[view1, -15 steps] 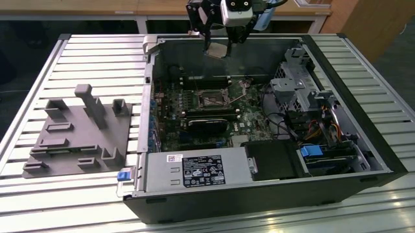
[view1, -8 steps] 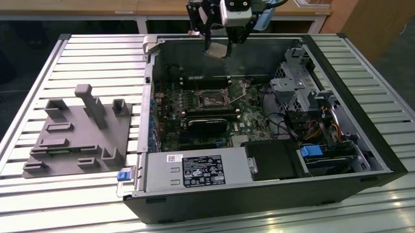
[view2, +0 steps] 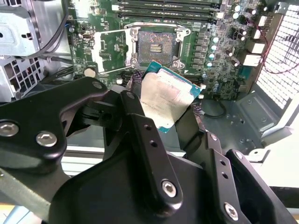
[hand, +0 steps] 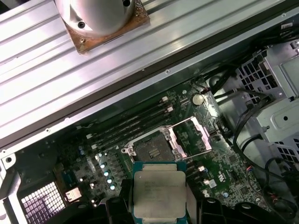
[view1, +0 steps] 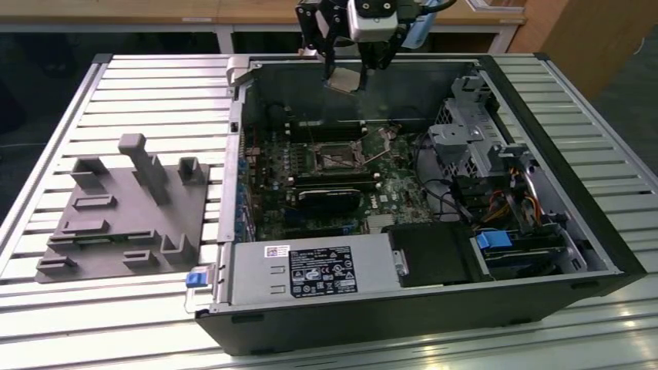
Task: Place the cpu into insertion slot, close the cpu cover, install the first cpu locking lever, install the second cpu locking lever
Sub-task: 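Place the cpu into insertion slot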
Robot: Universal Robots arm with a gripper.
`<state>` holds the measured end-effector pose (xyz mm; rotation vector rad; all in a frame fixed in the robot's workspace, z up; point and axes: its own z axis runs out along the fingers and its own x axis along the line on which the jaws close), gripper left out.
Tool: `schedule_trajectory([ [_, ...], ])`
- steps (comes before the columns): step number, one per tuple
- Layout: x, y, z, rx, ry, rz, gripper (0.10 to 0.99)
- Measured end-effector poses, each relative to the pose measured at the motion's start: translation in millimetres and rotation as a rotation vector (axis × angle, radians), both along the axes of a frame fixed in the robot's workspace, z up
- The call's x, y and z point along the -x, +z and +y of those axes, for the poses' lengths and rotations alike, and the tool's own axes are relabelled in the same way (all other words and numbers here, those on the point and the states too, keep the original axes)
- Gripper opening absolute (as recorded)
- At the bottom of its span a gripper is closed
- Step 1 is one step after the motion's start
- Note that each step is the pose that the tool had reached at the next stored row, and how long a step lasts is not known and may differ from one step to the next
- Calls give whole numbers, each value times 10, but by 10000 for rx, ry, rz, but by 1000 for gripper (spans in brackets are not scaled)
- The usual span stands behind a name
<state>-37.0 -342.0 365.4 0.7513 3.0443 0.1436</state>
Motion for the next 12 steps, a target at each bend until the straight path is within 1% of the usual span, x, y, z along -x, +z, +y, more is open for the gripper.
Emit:
schedule_trajectory([
  [8, 0, 0, 0, 1, -220, 0, 537],
  [12, 0, -1, 0, 1, -425, 0, 537],
])
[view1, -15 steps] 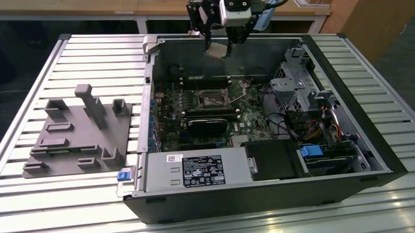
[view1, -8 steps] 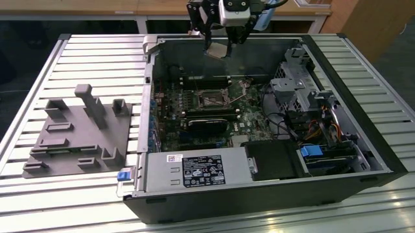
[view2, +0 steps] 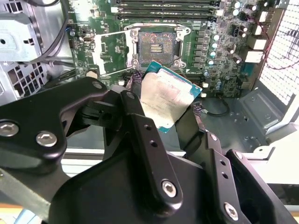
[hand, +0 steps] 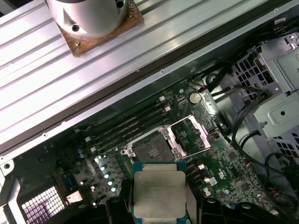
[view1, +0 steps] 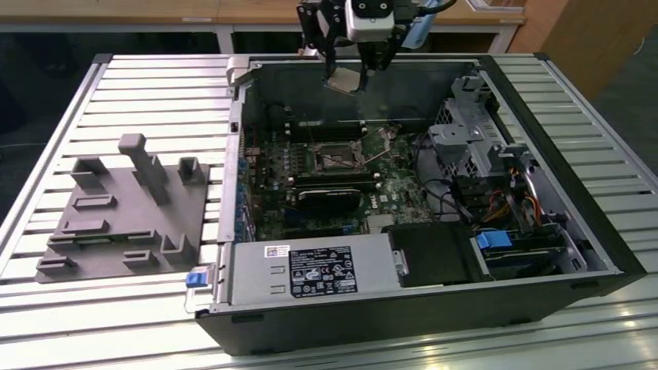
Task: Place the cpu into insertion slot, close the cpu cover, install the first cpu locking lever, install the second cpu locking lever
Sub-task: 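Place the cpu into insertion slot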
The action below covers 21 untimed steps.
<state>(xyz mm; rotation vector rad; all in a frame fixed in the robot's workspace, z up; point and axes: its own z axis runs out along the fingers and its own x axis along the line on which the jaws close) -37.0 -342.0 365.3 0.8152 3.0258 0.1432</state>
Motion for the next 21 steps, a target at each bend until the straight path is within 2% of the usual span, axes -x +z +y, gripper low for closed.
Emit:
schedule_trajectory([
  [21, 0, -7, 0, -1, -1172, 0, 537],
])
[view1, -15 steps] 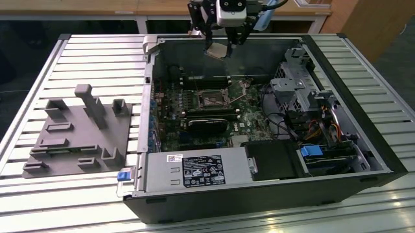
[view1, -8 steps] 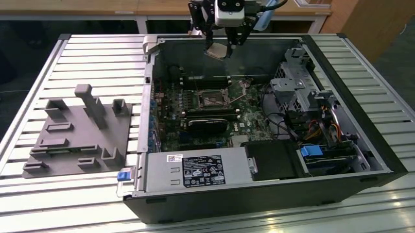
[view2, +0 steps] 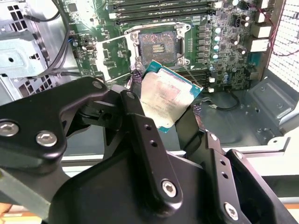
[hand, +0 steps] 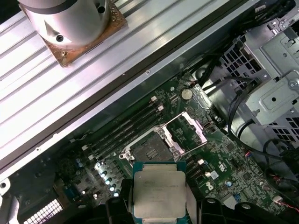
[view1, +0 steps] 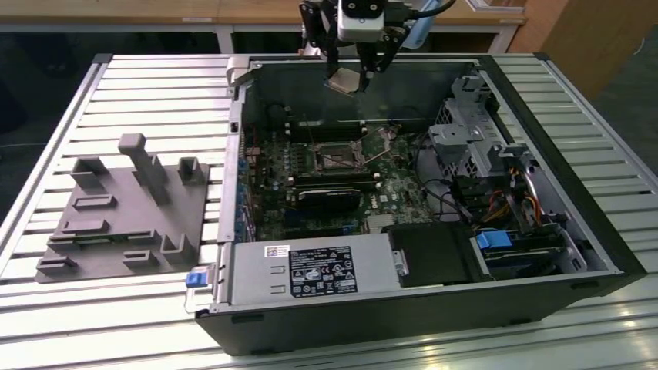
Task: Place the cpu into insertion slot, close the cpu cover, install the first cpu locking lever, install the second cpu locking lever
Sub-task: 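Place the cpu into insertion slot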
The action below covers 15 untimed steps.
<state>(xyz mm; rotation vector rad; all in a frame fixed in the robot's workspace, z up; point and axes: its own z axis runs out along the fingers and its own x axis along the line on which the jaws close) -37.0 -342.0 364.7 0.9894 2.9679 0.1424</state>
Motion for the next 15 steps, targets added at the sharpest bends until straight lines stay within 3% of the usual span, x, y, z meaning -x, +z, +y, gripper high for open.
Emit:
schedule_trajectory([
  [15, 0, -2, 0, 0, -665, 0, 537],
])
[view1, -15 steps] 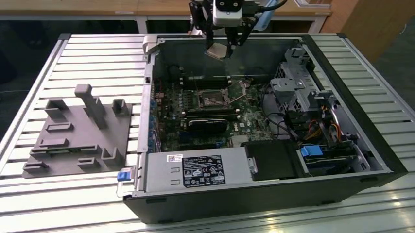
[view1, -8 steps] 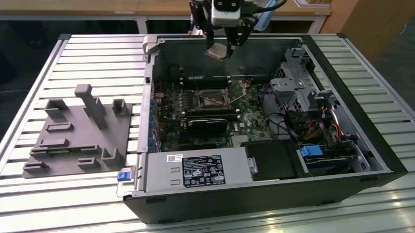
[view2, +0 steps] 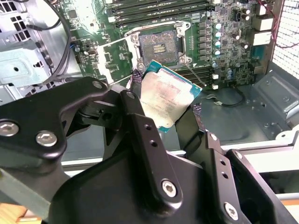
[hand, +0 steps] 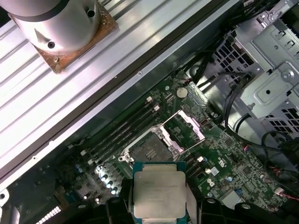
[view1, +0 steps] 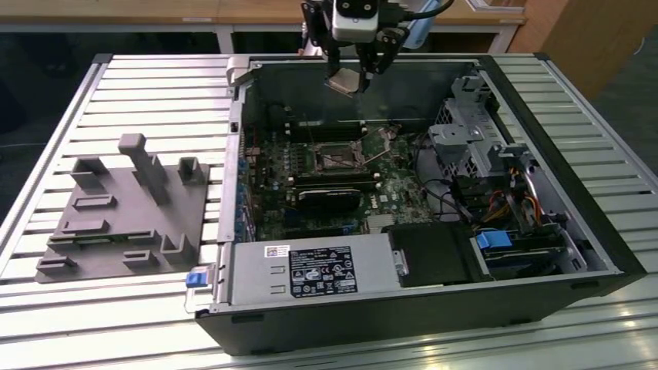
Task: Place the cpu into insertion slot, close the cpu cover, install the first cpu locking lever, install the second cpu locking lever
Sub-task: 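Place the cpu into insertion slot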
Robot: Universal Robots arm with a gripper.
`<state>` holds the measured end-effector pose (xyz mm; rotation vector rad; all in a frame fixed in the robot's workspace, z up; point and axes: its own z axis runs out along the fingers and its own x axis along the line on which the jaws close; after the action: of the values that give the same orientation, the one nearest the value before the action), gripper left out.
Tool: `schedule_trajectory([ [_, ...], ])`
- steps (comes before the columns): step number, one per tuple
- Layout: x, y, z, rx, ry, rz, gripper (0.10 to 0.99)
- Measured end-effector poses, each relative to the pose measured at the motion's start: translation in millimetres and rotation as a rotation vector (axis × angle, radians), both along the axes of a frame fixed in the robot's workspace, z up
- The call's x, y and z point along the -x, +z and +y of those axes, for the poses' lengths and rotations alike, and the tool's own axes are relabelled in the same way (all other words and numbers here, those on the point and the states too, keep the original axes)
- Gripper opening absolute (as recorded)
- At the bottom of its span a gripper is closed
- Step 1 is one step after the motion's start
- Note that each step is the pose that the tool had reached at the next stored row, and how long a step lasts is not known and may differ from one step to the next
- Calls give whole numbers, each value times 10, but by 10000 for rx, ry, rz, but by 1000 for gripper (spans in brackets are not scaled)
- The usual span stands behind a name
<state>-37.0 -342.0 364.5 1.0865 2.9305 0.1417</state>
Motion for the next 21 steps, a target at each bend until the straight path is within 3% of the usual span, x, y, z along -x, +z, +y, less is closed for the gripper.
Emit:
schedule_trajectory([
  [21, 0, -4, 0, 0, -945, 0, 537],
])
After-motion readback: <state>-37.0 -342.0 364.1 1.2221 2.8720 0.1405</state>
